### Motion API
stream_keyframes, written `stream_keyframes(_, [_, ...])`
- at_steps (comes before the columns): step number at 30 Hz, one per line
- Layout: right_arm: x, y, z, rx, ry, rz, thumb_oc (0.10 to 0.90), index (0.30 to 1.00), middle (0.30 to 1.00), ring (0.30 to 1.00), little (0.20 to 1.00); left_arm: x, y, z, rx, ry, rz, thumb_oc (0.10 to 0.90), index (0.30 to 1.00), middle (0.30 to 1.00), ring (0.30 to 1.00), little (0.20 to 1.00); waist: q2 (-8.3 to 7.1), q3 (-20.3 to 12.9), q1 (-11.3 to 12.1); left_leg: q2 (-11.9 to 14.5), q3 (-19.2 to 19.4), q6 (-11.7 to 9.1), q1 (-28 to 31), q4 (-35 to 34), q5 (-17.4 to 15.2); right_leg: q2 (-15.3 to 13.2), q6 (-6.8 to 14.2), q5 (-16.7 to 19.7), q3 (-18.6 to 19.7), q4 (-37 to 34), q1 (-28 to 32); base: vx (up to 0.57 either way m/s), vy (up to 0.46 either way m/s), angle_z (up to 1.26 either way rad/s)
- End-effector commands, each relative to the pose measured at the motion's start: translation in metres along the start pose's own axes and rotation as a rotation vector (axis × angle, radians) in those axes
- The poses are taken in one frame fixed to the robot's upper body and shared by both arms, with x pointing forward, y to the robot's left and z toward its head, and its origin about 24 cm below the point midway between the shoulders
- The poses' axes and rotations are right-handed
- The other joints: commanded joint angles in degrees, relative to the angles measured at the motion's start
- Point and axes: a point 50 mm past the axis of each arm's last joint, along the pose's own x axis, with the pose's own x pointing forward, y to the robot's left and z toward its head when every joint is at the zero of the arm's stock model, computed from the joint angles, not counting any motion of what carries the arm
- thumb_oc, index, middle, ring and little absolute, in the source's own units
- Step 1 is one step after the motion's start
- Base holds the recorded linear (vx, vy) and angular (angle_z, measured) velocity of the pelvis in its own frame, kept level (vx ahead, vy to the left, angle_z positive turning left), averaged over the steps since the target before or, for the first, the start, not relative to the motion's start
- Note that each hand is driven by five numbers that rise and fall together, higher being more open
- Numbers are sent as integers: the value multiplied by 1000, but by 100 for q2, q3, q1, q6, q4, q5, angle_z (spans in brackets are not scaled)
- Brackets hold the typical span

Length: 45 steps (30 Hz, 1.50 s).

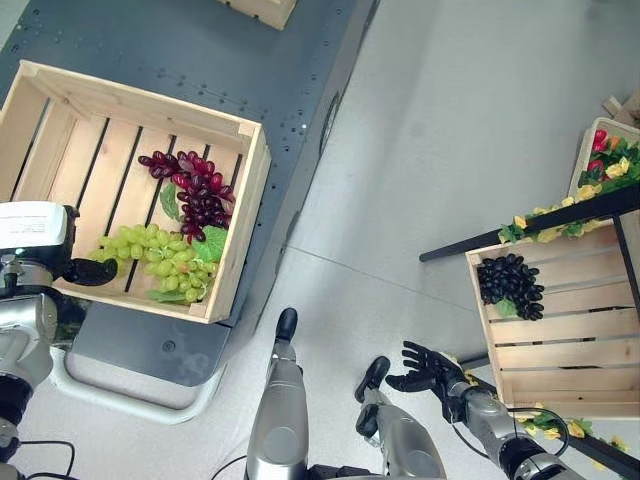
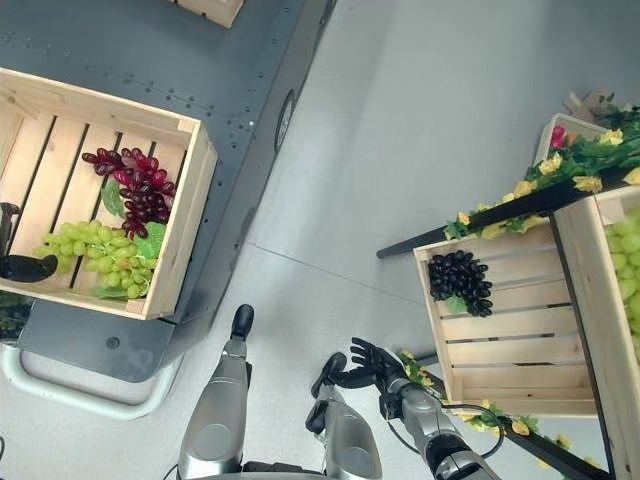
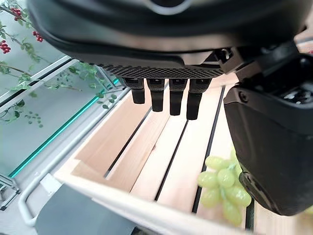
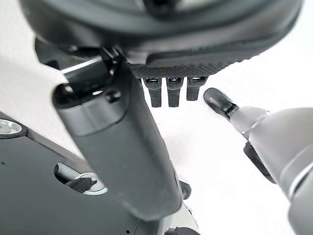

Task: Pick up the fruits from the basket on one side to the basket on the other side

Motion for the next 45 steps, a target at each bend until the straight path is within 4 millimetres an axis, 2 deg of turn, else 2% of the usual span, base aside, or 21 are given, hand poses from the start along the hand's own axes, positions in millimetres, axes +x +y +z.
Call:
stream_keyframes(1, [-15,-20,-10,19,-13,-7,800,900,900,900,900,5,34,-42,135,118,99,800,900,900,900,900,194,-224,41,-326,168,126,-72,311,-535,105,-229,-448,13,813,-105,0,0,0])
stream_keyframes(6, [-14,-21,-8,11,-15,-2,800,900,900,900,900,7,34,-39,179,91,104,800,900,900,900,900,189,-227,23,-324,191,125,-81,273,-509,115,-215,-412,30,775,-113,-14,8,0])
stream_keyframes(7, [-14,-21,-7,15,-19,-2,800,900,900,900,900,7,34,-38,184,90,110,800,900,900,900,900,186,-213,5,-343,210,162,-156,274,-384,96,-248,-324,-31,755,-162,-68,39,0])
stream_keyframes(9, [-14,-20,-6,13,-23,5,800,900,900,900,900,8,34,-38,185,95,130,800,900,900,900,900,160,-219,3,-319,195,126,-110,271,-501,130,-212,-389,38,753,-123,28,-12,1])
stream_keyframes(17, [-11,-14,-4,4,-31,34,800,900,900,900,900,14,33,-29,165,98,241,800,900,900,900,900,54,-185,-66,-260,237,128,-194,349,-517,155,-221,-361,72,783,-211,7,-4,0])
stream_keyframes(24, [-8,-14,3,-18,-43,37,800,900,900,900,900,16,17,-19,137,106,210,800,900,900,900,900,34,-136,-172,-249,290,128,-273,360,-472,168,-240,-331,137,818,-339,-15,32,-2])
stream_keyframes(25, [-7,-13,6,-25,-53,41,800,900,900,900,900,16,15,-16,134,109,206,800,900,900,900,900,18,-99,-212,-259,336,167,-352,367,-350,147,-276,-239,100,795,-410,-21,42,-3])
stream_keyframes(26, [-7,-13,7,-28,-56,41,800,900,900,900,900,16,13,-15,134,110,200,800,900,900,900,900,11,-100,-217,-242,323,130,-297,371,-468,170,-239,-311,162,807,-375,-25,46,-5])
stream_keyframes(31, [-5,-13,15,-35,-74,39,800,900,900,900,900,19,6,-5,140,93,174,800,900,900,900,900,-15,-24,-278,-229,360,137,-391,455,-477,155,-239,-284,191,856,-484,-8,35,-7])
stream_keyframes(34, [-4,-14,19,-44,-84,40,800,900,900,900,900,22,7,1,156,79,154,800,900,900,900,900,-35,16,-316,-228,393,136,-428,452,-459,150,-228,-246,204,826,-524,-43,39,-6])
stream_keyframes(35, [-4,-14,21,-44,-88,39,800,900,900,900,900,23,7,2,159,78,153,800,900,900,900,900,-36,25,-336,-247,422,179,-500,433,-329,126,-264,-164,147,807,-586,0,0,0])
stream_keyframes(36, [-3,-14,23,-50,-92,41,800,900,900,900,900,24,6,6,170,69,146,800,900,900,900,900,-39,37,-346,-234,398,130,-459,462,-451,145,-221,-230,210,819,-559,-77,39,0])
stream_keyframes(37, [-3,-14,24,-49,-97,40,800,900,900,900,900,25,7,7,177,59,144,800,900,900,900,900,-41,54,-358,-255,418,167,-534,464,-333,124,-260,-157,161,806,-613,-16,25,4])
stream_keyframes(43, [-2,-12,33,-78,-119,50,800,900,900,900,900,24,0,20,222,40,131,800,900,900,900,900,-51,117,-407,-248,420,146,-476,237,-221,118,-242,-102,172,751,-685,-14,9,-1])
stream_keyframes(45, [-1,-14,36,-64,-130,37,800,900,900,900,900,25,-2,21,227,48,114,800,900,900,900,900,-41,130,-399,-221,397,115,-449,290,-351,132,-220,-211,204,847,-696,0,0,0])
